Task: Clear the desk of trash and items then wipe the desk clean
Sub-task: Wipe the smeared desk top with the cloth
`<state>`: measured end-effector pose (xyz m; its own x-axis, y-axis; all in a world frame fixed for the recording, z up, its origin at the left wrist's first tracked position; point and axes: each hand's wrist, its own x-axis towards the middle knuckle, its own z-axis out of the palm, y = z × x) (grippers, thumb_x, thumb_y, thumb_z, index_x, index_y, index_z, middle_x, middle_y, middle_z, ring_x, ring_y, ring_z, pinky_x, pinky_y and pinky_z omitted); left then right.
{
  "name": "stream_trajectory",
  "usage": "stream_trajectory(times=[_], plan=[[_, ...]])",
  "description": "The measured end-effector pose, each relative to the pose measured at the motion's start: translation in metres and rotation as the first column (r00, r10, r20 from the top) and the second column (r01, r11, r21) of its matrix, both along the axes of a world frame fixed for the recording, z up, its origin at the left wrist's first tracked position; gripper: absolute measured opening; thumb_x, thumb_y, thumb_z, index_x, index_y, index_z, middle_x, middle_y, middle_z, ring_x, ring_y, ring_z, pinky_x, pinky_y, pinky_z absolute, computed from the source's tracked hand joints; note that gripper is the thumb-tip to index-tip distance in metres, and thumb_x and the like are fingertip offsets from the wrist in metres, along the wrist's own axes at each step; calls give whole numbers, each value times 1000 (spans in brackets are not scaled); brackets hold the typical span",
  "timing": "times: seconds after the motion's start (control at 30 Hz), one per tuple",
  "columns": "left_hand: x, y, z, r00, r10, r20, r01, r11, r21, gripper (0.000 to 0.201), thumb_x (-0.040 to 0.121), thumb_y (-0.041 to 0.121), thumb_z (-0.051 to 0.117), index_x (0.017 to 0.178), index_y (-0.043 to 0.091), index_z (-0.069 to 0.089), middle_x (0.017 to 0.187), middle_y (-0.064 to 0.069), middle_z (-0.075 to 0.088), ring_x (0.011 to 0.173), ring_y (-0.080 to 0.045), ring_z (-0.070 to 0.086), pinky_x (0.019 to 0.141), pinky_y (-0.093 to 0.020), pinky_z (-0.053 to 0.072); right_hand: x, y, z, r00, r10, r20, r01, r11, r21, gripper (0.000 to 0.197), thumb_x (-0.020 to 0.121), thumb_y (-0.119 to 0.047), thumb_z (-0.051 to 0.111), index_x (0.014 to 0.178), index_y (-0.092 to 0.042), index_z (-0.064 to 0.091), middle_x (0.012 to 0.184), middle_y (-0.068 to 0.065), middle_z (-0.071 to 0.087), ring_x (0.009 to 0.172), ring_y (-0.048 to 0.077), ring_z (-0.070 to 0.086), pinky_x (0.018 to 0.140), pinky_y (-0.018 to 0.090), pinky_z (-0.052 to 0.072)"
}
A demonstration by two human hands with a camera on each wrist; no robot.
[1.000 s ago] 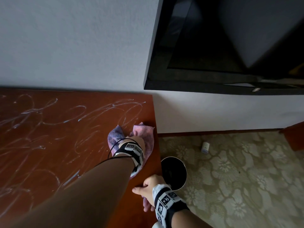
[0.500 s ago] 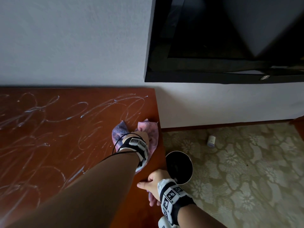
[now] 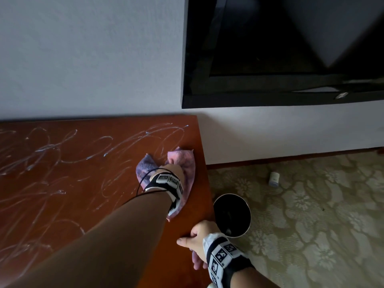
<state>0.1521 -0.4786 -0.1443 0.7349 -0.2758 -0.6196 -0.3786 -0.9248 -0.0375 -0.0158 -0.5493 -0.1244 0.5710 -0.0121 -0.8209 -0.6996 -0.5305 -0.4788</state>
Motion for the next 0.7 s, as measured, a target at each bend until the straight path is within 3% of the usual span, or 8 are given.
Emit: stream_trajectory(times=[0.03, 0.1, 0.17, 0.27, 0.4, 0.53, 0.63, 0.7], plan=[[1, 0, 1, 1000, -6, 16, 6, 1000, -19, 38, 96, 28, 44, 126, 10, 56, 129, -12, 57, 118, -33, 55, 97, -44, 47, 0, 0, 0, 1000, -8, 3, 8, 1000, 4, 39, 82, -50, 65, 67, -14, 58, 61, 9, 69, 53, 21, 69, 39, 23, 44], [-9, 0, 3, 996, -82, 26, 80, 993, 85, 43, 96, 30, 38, 134, 13, 50, 136, -11, 52, 124, -35, 49, 103, -52, 39, 0, 1, 1, 1000, -19, 1, 19, 1000, -1, 38, 83, -49, 65, 66, -15, 57, 59, 8, 68, 53, 21, 69, 39, 23, 45], [-20, 1, -4, 995, -101, -3, 101, 986, 129, 42, 96, 27, 44, 133, 9, 51, 136, -12, 52, 125, -34, 50, 102, -49, 40, 3, 1, 2, 1000, 1, 0, -1, 1000, -14, 38, 83, -49, 65, 68, -14, 59, 64, 9, 71, 54, 20, 69, 39, 22, 45], [-23, 3, -15, 997, -69, -22, 70, 997, 41, 36, 95, 26, 52, 125, 8, 58, 129, -11, 58, 117, -30, 57, 94, -40, 47, 7, -1, 3, 997, 75, -5, -75, 996, -54, 39, 85, -51, 62, 75, -13, 64, 73, 8, 74, 51, 15, 66, 36, 16, 43], [-8, -6, -11, 999, -34, 42, 32, 998, 50, 37, 92, 19, 42, 126, 15, 56, 131, -9, 55, 119, -33, 54, 95, -48, 47, 9, -4, 0, 994, 112, -3, -112, 991, -71, 42, 84, -53, 62, 81, -12, 68, 74, 6, 74, 45, 10, 61, 35, 13, 40], [12, -21, -1, 994, -81, 79, 80, 997, 20, 39, 93, 21, 42, 129, 12, 54, 129, -9, 57, 118, -32, 56, 95, -47, 48, 11, -6, -3, 985, 172, 11, -169, 977, -128, 41, 81, -57, 63, 79, -17, 69, 69, 1, 71, 43, 3, 55, 46, 12, 42], [11, -17, -2, 998, -59, 15, 58, 998, 36, 34, 92, 20, 51, 124, 11, 58, 126, -10, 59, 115, -33, 57, 91, -46, 51, 16, -4, 7, 985, 167, -45, -169, 983, -68, 42, 84, -51, 63, 79, -10, 69, 69, 5, 72, 45, 10, 62, 42, 16, 46], [6, -5, -7, 999, -35, -31, 37, 998, 53, 34, 91, 22, 52, 121, 11, 60, 125, -10, 60, 115, -33, 57, 92, -45, 51, 28, -7, 10, 977, 214, -15, -214, 972, -96, 38, 83, -47, 66, 77, -9, 66, 72, 8, 74, 53, 14, 67, 46, 20, 52]])
